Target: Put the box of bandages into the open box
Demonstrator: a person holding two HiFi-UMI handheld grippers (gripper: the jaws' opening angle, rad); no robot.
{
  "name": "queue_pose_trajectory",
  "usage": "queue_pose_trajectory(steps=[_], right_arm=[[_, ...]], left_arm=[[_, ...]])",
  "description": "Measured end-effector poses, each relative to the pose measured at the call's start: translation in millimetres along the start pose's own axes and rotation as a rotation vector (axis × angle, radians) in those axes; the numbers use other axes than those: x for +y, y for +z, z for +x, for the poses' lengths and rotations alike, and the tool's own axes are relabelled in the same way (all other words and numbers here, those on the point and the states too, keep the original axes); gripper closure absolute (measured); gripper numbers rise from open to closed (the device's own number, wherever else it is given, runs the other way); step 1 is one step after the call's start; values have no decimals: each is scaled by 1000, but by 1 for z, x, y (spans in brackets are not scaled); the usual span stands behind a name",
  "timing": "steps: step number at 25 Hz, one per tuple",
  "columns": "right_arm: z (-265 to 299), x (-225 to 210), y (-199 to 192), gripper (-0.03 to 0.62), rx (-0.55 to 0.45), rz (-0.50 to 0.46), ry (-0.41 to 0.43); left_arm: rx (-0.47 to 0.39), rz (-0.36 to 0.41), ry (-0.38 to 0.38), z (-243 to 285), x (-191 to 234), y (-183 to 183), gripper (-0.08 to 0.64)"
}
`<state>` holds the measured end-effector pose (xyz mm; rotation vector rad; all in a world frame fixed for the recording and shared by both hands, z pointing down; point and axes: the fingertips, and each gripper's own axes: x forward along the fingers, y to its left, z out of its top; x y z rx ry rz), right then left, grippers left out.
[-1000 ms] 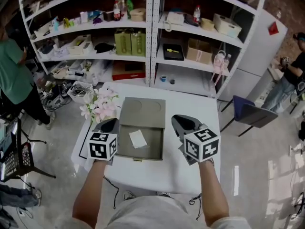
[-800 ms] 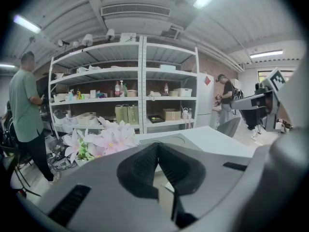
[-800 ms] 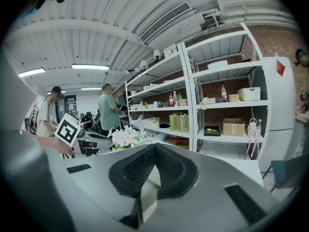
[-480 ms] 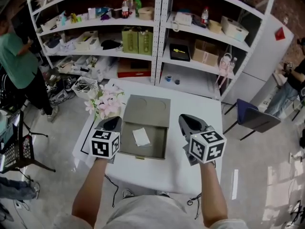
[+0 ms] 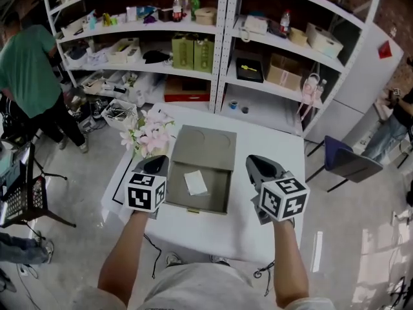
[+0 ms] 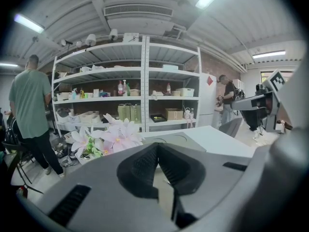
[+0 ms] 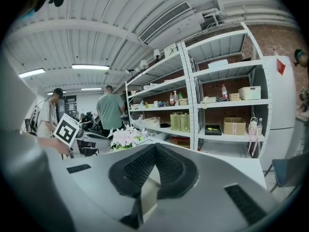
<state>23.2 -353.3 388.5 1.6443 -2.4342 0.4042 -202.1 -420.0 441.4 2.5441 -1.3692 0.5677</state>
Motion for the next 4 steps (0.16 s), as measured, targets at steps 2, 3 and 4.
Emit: queue_pose_trajectory(steps=[2,3,4], right_arm=[[2,2,-1,589,3,0,2],[3,3,-2,589,4,0,3],[4,4,-2,589,6,0,5]], left_arm=[[3,1,-1,0,1,-2,555],[4,1,-1,0,2,-2,555],[5,1,-1,0,3,-3,555]])
